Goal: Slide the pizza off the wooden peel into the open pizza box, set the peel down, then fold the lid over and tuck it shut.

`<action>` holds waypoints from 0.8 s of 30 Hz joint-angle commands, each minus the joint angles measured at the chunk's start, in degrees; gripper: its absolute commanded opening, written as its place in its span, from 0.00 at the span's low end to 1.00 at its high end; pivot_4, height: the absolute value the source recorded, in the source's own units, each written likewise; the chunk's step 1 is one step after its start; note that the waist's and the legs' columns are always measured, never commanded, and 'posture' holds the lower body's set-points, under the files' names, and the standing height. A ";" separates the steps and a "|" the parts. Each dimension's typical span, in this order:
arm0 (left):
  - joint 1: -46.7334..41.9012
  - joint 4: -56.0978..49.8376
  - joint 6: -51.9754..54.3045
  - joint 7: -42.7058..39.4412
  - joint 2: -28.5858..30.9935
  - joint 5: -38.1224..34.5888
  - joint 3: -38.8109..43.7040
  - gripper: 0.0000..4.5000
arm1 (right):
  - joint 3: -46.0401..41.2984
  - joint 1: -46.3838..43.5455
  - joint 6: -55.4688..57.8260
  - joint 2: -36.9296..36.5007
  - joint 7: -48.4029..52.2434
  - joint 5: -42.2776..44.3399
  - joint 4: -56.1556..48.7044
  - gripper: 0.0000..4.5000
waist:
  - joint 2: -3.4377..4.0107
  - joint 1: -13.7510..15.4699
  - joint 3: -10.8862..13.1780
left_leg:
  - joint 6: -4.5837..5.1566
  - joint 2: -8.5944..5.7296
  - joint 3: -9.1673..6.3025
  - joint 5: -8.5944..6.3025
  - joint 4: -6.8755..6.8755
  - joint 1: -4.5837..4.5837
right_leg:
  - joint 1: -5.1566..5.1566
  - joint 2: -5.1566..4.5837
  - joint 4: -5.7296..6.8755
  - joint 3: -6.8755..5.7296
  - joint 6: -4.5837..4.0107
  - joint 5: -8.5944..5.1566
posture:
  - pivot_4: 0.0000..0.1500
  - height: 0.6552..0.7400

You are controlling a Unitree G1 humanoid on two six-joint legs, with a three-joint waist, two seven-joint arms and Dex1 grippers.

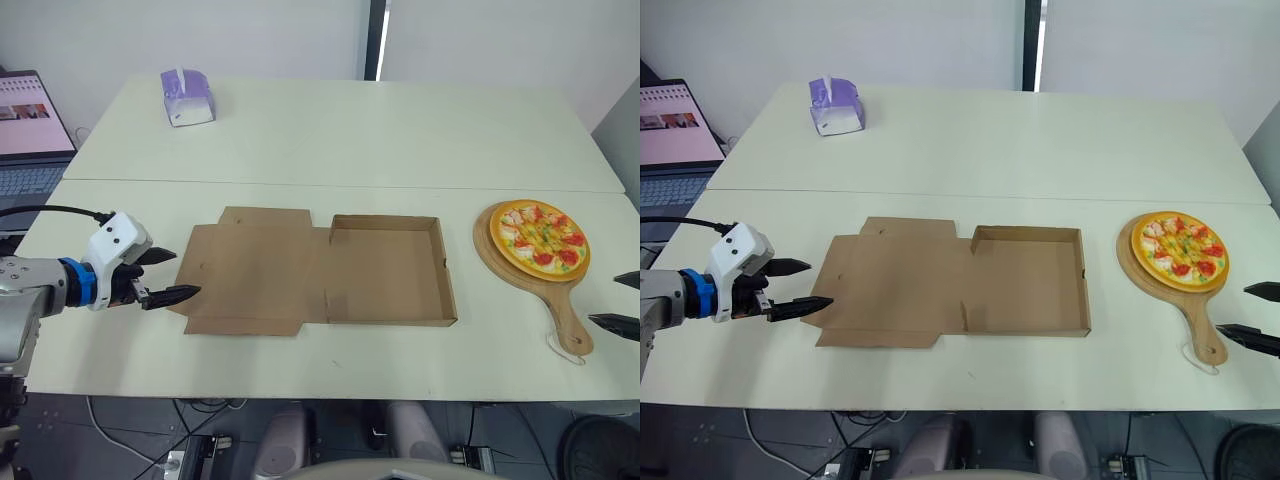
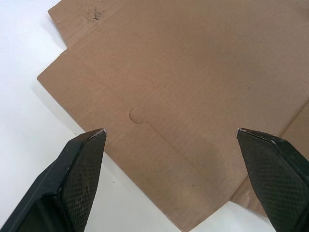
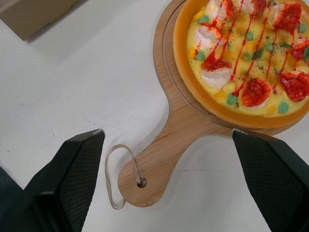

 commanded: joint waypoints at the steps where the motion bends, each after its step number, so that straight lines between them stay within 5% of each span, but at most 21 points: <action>1: -0.89 -0.79 0.05 -0.81 0.44 -1.10 0.52 0.99 | -2.49 -0.27 0.52 0.05 0.15 0.15 -1.42 1.00 | 0.00 0.00 0.00 | 0.00 0.00 0.00 0.00 0.00 0.00 | 0.00 0.00 0.00 0.00 0.00 0.00 | 1.00 0.75; 24: -4.78 1.08 -0.84 -6.62 -0.97 -6.69 1.06 0.99 | -3.02 0.73 2.79 1.05 -2.57 -0.51 -3.06 1.00 | -0.01 0.00 0.00 | 0.00 -0.01 -0.01 0.01 0.02 0.01 | 0.01 0.01 0.06 0.00 -0.01 0.00 | 1.00 0.75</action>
